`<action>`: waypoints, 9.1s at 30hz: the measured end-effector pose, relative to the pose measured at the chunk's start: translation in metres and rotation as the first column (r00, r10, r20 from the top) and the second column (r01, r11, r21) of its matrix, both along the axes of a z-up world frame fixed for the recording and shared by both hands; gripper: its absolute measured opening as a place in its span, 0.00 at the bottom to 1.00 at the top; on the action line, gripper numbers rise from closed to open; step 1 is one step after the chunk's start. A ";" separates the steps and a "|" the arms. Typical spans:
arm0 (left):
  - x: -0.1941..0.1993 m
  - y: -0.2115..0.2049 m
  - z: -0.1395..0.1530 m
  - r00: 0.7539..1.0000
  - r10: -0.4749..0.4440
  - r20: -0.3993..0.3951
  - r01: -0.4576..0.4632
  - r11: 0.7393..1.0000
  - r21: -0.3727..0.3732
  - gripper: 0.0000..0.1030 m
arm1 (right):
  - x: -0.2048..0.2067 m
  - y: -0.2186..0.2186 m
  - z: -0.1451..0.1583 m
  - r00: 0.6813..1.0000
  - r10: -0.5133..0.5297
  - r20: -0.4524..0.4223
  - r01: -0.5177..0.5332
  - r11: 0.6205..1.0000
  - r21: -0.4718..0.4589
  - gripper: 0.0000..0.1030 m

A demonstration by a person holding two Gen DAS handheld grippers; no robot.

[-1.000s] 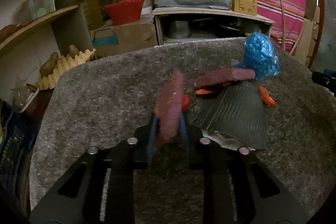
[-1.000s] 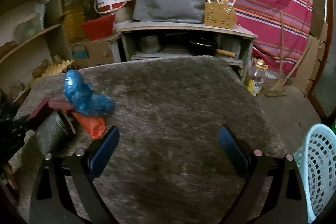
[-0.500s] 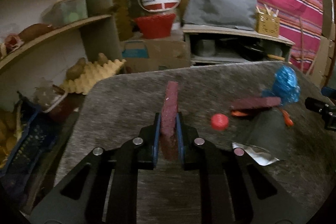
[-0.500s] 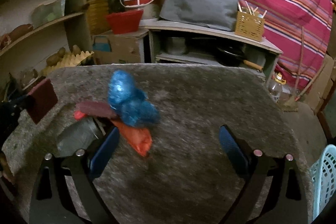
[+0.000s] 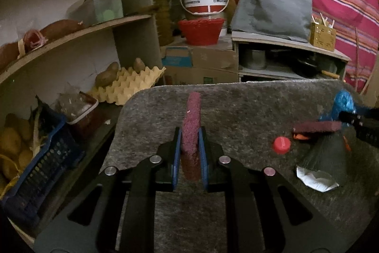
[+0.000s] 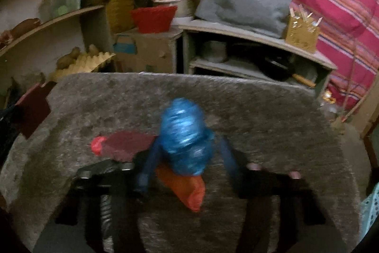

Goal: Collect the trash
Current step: 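Grasp the blue plastic bag with the right gripper while the left holds the pad, then carry both items over the blue basket and open both grippers to drop them, then grasp the black ribbed cup on the table with the left gripper, then grasp the orange plastic bag with the right gripper while the left holds the cup, then carry both items over the blue basket and open both grippers to drop them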

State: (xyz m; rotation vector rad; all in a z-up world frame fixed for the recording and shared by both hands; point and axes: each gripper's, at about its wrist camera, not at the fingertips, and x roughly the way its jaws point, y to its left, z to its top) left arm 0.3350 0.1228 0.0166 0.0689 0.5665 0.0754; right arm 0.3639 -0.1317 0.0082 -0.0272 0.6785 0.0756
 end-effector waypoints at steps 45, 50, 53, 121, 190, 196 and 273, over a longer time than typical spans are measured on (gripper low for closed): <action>-0.119 -0.415 0.030 0.796 -0.601 0.077 0.603 0.798 -0.003 0.12 | -0.261 -0.398 0.028 0.852 -0.521 0.049 0.519 0.853 0.056 0.21; -0.140 -0.464 0.025 0.736 -0.674 0.064 0.677 0.736 -0.024 0.12 | -0.280 -0.424 0.022 0.832 -0.553 0.038 0.548 0.831 0.092 0.21; -0.155 -0.494 0.023 0.696 -0.716 0.058 0.718 0.696 -0.021 0.12 | -0.288 -0.436 0.021 0.826 -0.563 0.040 0.556 0.823 0.115 0.21; -0.045 -0.161 -0.005 0.977 -0.203 -0.066 0.202 0.979 -0.020 0.95 | -0.157 -0.242 0.022 0.904 -0.423 0.068 0.424 0.906 0.000 0.96; -0.030 -0.032 -0.007 0.996 -0.065 -0.060 0.066 0.998 0.020 0.52 | -0.020 -0.011 -0.028 0.997 -0.046 -0.063 0.038 0.991 -0.125 0.95; -0.032 -0.032 -0.006 0.996 -0.070 -0.047 0.072 0.997 0.035 0.52 | -0.010 0.004 -0.039 0.992 0.036 -0.125 -0.054 0.988 -0.143 0.56; -0.149 -0.538 0.014 0.766 -0.643 0.017 0.643 0.765 -0.039 0.88 | -0.284 -0.444 0.000 0.826 -0.562 -0.035 0.563 0.826 0.016 0.17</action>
